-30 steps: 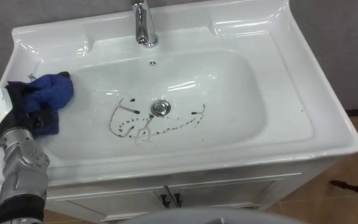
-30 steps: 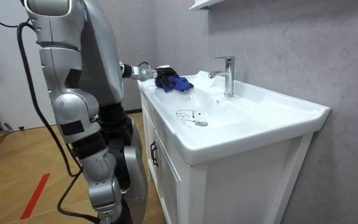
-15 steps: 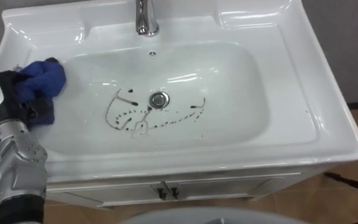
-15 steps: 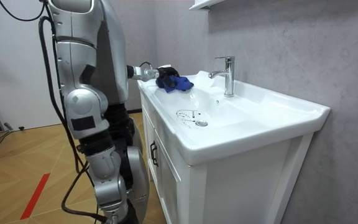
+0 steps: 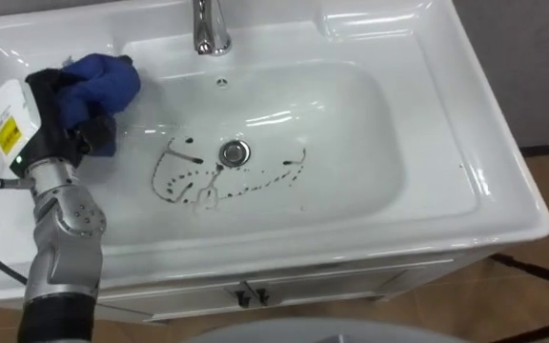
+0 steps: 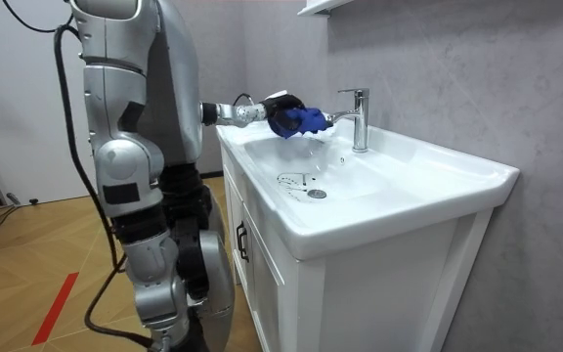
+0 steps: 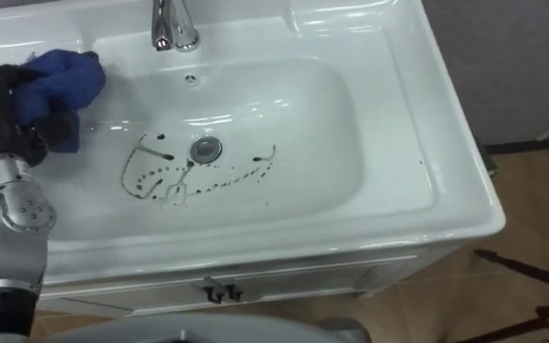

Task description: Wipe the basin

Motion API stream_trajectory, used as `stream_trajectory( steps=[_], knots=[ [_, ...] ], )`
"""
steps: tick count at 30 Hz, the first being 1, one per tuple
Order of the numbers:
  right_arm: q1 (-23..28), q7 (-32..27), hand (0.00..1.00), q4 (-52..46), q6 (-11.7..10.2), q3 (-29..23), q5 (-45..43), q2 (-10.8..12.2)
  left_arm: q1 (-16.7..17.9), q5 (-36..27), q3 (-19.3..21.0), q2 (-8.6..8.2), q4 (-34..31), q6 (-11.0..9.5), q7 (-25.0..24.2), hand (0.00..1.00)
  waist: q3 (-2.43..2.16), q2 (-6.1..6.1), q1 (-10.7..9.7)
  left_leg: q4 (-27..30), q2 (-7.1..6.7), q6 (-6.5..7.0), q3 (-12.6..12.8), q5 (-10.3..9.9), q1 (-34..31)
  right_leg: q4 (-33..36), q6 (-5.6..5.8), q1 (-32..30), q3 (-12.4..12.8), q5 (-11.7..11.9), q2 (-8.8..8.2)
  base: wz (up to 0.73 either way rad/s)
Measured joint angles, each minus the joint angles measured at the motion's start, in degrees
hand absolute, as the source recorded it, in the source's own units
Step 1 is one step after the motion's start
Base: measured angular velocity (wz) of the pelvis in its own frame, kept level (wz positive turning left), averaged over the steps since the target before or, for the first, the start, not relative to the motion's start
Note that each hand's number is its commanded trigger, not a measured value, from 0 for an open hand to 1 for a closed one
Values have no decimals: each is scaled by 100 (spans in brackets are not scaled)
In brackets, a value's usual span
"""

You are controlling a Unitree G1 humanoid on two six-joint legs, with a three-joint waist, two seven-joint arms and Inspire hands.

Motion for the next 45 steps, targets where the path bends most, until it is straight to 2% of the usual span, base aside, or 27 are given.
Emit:
stream_trajectory(
  steps=[9,12,15,19,26,27,28,31,39,45],
  knots=[
    [-52,119,0,57,3,3,-78,17,0,110,-232,0,-107,-38,183,100,-1,44,-87,-1,41,-1,75,-1,-22,17,-21,-84,113,25,45,-3],
    [-105,155,0,157,18,212,-58,20,8,124,-325,5,-69,-31,187,100,4,42,-89,1,39,-2,87,-1,-27,27,-10,-90,115,32,41,0],
    [-86,166,0,166,121,225,-67,35,9,309,-461,7,308,-17,126,100,5,50,-72,42,40,-1,85,-1,-62,42,-9,-111,116,38,40,-2],
    [-99,161,0,-25,218,218,-76,31,41,348,-483,0,1017,227,-244,100,5,56,-51,75,68,-2,165,-1,-67,82,-25,-155,162,47,48,-9],
    [-108,153,0,-81,254,220,-70,26,153,380,-482,10,1588,353,-680,100,6,46,-39,66,66,-1,239,-1,-11,98,-26,-165,272,48,52,-7],
    [-106,146,0,-90,254,219,-73,25,158,380,-485,10,1612,368,-747,100,35,-2,-43,55,66,-1,249,-1,7,100,-26,-157,281,48,52,-5],
    [-110,147,0,-125,261,211,-115,20,154,400,-485,12,1683,374,-827,100,3,16,-51,10,65,-2,251,-1,22,96,-25,-155,281,47,54,0],
    [-67,149,0,-263,382,201,-360,13,94,482,-479,26,1947,374,-1014,100,-33,31,-58,-14,65,-2,266,-1,59,110,-23,-152,300,46,55,-2],
    [1,100,0,-520,631,-21,-697,-10,-94,863,-474,22,2384,374,-1179,100,-47,16,-61,-9,67,-2,315,-1,149,138,-27,-81,341,6,51,-1],
    [-13,110,0,-525,706,-25,-804,-21,-179,1012,-461,4,2604,393,-1202,100,-63,45,-62,-12,76,-2,418,-1,219,242,-35,-107,436,-39,52,-7]
  ],
)
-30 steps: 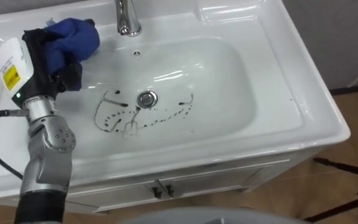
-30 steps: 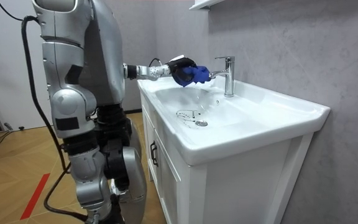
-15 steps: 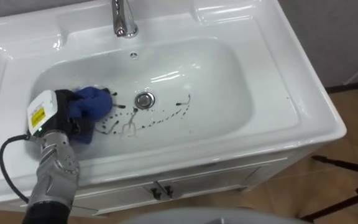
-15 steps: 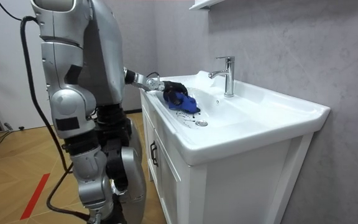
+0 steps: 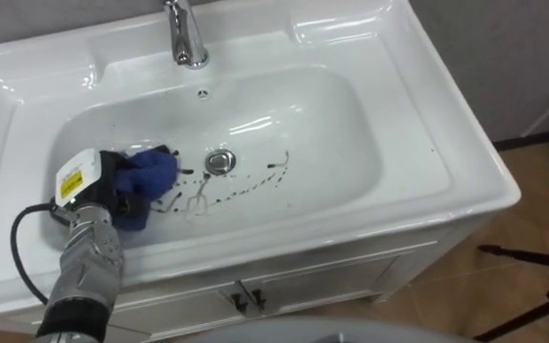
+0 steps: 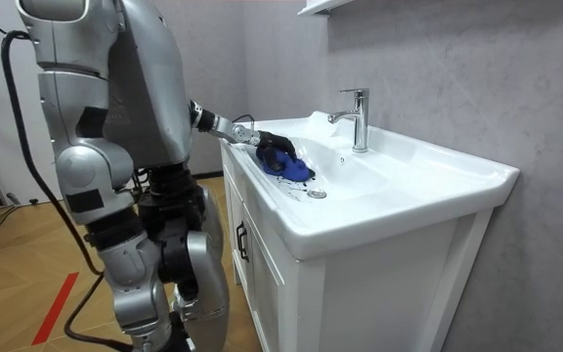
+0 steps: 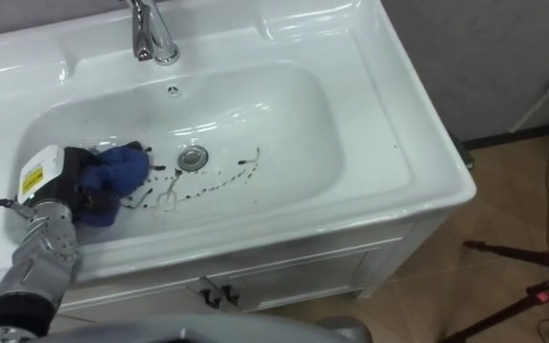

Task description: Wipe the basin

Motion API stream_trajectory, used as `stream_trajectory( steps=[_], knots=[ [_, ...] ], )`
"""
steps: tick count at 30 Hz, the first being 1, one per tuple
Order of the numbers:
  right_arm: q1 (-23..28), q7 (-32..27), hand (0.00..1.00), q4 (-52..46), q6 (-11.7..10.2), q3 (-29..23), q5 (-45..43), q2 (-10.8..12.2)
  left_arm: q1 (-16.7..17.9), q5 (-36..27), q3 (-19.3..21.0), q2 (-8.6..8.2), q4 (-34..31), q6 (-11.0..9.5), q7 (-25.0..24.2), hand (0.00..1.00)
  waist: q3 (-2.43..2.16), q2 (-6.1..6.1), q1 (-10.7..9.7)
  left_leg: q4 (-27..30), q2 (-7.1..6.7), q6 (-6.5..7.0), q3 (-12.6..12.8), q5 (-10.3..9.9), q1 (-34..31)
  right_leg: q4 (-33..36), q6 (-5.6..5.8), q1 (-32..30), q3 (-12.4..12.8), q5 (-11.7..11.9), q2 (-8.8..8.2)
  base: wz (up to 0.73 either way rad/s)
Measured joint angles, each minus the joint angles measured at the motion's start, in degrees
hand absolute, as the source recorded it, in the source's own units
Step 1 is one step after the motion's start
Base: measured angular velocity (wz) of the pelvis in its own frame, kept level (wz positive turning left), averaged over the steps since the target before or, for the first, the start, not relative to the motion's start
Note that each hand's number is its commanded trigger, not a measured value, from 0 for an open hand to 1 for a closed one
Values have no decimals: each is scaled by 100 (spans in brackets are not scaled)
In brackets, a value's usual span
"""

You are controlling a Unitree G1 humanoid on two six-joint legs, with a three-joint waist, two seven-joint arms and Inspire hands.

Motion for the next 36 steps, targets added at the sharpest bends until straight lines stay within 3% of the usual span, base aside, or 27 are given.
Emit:
stream_trajectory(
  steps=[8,15,18,27,30,34,36],
  knots=[
    [18,102,0,1,45,15,-16,-12,-11,239,-55,-12,-3,98,-52,100,-9,55,-38,-61,16,-24,59,-15,2,63,-4,-64,2,-10,5,-1],
    [-9,130,0,22,50,19,-105,-10,-16,718,-388,10,-29,304,-53,100,-18,70,-98,-76,11,-28,61,-10,10,64,-4,-54,2,-13,4,0],
    [-44,178,0,23,50,22,-104,-7,-36,751,-697,60,-354,603,-356,100,-12,50,-168,-31,0,-27,61,-10,-12,75,5,-80,-11,-19,-21,1],
    [-280,218,0,119,-15,263,-84,1,-193,708,-1363,26,-961,818,-1231,100,-5,-25,-348,11,-43,-16,42,-3,-180,60,51,-162,-130,-27,-87,7],
    [-353,211,0,240,-70,310,-65,3,-323,663,-1590,12,-1106,815,-1535,100,22,-34,-359,10,-44,-15,42,-3,-195,42,52,-165,-135,-21,-87,0],
    [-561,220,0,326,-203,358,-52,5,-342,698,-1780,-18,-1643,739,-2020,100,135,-69,-464,43,-39,-15,52,-3,-313,58,51,-273,-148,-23,-88,0],
    [-632,217,0,387,-290,376,-65,5,-391,687,-1860,-19,-1726,643,-2120,100,155,-76,-470,97,-39,-15,57,-3,-381,69,51,-326,-138,-23,-90,0]
  ],
)
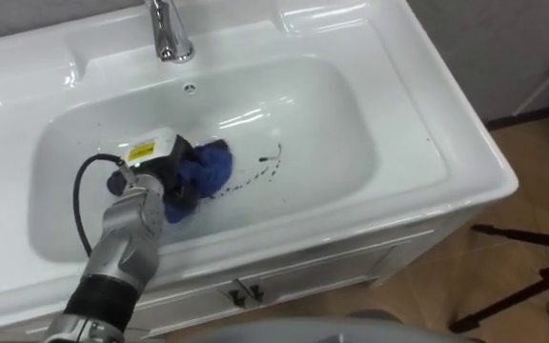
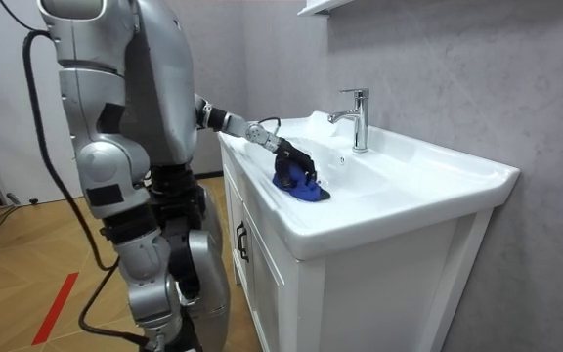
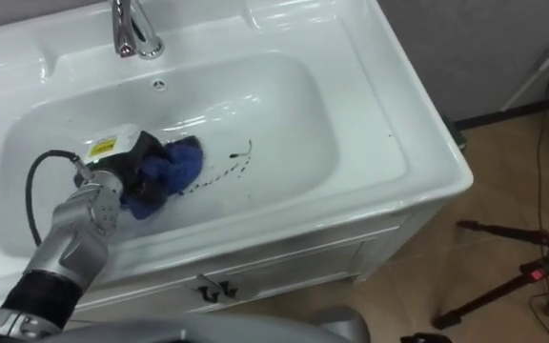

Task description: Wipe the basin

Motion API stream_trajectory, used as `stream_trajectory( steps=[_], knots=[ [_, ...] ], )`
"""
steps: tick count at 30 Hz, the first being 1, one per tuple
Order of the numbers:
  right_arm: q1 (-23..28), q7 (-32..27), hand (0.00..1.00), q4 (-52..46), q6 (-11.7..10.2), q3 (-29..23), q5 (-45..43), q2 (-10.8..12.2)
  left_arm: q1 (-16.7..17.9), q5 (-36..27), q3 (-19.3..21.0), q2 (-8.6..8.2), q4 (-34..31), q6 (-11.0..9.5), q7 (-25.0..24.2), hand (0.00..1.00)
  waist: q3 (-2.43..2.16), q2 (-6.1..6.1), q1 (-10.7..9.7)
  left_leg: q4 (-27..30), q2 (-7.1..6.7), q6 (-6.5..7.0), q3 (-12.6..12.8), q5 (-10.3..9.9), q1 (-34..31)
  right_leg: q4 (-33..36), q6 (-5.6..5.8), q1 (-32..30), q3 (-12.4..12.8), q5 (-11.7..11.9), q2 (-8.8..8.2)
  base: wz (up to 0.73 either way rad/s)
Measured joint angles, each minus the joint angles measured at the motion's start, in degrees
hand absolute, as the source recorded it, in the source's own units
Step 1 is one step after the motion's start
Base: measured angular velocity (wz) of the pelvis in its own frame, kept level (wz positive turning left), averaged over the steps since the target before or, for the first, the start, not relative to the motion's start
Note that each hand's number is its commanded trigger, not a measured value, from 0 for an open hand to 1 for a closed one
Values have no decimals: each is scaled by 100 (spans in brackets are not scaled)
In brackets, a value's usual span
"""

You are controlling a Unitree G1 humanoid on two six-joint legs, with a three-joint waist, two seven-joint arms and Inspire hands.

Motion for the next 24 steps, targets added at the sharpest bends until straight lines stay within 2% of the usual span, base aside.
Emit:
stream_trajectory(
  steps=[8,17,20,24],
  knots=[
    [-82,16,0,57,-45,106,-53,1,-62,-29,-117,2,-290,-41,-453,100,-7,12,-2,37,1,0,12,0,-78,17,-1,-50,1,-1,-2,0],
    [-90,46,0,69,-57,403,-69,-3,-99,-490,-288,-16,-378,-60,-781,100,-62,99,-22,117,7,1,8,-2,-121,0,-6,-7,-40,2,-7,2],
    [-103,68,0,63,-89,555,-66,5,-152,-703,-392,-32,-391,-70,-862,100,-58,103,-87,117,8,1,7,-2,-120,-2,-9,24,-82,6,-9,9],
    [-131,60,0,107,-113,557,-52,9,-206,-740,-550,-138,-394,-89,-879,100,-39,122,-214,116,11,1,12,-2,-110,-23,-10,72,-167,9,-14,10]
  ],
)
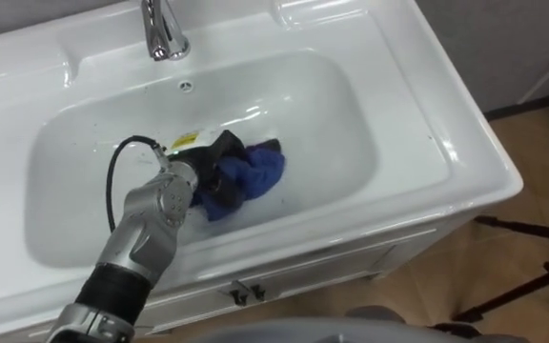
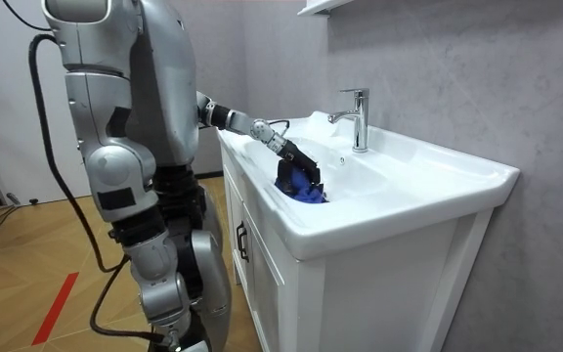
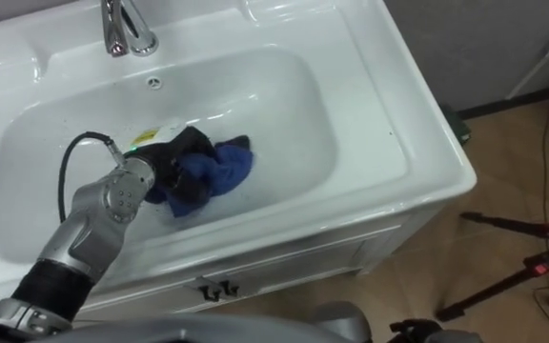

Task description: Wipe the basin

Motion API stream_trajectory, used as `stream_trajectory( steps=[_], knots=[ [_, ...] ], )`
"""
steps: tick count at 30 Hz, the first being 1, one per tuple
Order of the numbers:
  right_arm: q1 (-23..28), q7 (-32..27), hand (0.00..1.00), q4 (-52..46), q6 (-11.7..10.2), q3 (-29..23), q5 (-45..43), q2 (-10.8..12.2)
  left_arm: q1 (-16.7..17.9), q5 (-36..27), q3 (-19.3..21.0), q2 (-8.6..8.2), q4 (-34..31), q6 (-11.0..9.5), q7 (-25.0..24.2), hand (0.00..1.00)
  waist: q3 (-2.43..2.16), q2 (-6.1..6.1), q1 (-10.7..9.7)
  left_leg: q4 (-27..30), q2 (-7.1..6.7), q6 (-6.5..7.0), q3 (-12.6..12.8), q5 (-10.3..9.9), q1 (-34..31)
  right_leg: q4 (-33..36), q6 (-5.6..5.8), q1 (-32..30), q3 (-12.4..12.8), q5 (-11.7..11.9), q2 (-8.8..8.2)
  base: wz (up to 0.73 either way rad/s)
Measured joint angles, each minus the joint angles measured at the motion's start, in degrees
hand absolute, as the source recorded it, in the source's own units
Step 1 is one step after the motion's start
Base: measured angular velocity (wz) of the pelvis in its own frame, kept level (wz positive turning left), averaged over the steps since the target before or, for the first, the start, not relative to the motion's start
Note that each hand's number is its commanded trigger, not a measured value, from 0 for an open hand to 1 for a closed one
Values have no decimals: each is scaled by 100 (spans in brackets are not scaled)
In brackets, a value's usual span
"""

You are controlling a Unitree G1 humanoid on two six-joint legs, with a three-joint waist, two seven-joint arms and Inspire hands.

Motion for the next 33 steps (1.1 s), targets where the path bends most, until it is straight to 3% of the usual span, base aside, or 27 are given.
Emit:
stream_trajectory(
  steps=[4,10,18,26,33],
  knots=[
    [-14,-45,0,30,3,36,34,2,-159,11,-160,-98,-34,1,-185,100,9,12,-1,-3,8,1,22,0,-2,-77,8,-5,51,7,17,-1],
    [-21,-47,0,33,-9,48,38,4,-213,3,-464,-81,-440,-4,-323,100,16,18,-106,-3,-1,1,86,0,5,-50,13,-30,113,34,2,-7],
    [-16,-71,0,92,-68,40,26,4,-238,0,-473,-92,-524,-143,-334,100,58,-19,-128,-13,10,1,114,0,38,-83,3,1,136,41,15,-2],
    [-20,-174,0,242,-94,39,25,7,-247,-129,-456,-99,-528,-147,-329,100,59,-22,-164,-13,13,1,139,0,41,-71,3,-1,143,41,15,0],
    [4,-169,0,233,-41,46,-10,44,-262,106,-411,-99,-526,-133,-327,100,57,-99,-240,3,35,1,279,0,80,-84,3,-15,238,39,23,-5]
  ],
)
